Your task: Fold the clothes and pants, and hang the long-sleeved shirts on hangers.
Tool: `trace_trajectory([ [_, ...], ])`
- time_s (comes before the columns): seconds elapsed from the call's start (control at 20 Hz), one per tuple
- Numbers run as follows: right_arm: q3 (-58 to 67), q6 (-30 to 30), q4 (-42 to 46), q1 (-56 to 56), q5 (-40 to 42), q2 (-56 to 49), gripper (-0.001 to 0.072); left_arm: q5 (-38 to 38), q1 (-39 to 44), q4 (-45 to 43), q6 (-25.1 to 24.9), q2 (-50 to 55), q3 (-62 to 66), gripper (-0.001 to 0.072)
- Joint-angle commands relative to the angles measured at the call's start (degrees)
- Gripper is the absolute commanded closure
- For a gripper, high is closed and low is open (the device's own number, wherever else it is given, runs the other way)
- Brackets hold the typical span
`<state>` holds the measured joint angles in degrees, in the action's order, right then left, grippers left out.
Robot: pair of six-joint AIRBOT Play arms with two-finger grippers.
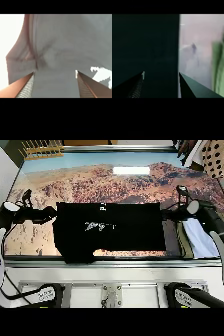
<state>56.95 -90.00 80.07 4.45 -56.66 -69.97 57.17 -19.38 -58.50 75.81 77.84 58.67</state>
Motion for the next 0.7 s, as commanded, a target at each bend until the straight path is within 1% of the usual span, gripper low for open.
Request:
trace_trajectory([
  [0.0,-7.1,-3.6,0.7,6.1,-12.7,8.7,0.0241,2.8,-0.9,0.1,0.1,-9.6,-8.4,0.017],
  [0.1,-16.0,-12.5,-1.3,8.6,-12.5,13.0,0.0241,2.6,-0.4,0.2,0.1,-13.3,-14.0,0.017],
  [0.2,-24.4,-16.0,-6.3,9.6,-8.5,15.5,0.0241,2.3,0.3,0.2,0.8,-15.7,-17.7,0.017],
  [0.4,-34.3,-15.3,-18.6,9.2,1.5,15.8,0.0241,1.8,1.0,0.1,1.2,-18.8,-21.6,0.017],
  [0.45,-35.3,-14.8,-19.8,8.7,4.1,15.8,0.0241,1.6,1.0,0.1,1.2,-19.2,-21.8,0.017],
  [0.65,-36.0,-14.8,-19.7,6.0,11.0,15.4,0.0242,0.3,1.0,0.2,1.2,-20.5,-21.8,0.017],
])
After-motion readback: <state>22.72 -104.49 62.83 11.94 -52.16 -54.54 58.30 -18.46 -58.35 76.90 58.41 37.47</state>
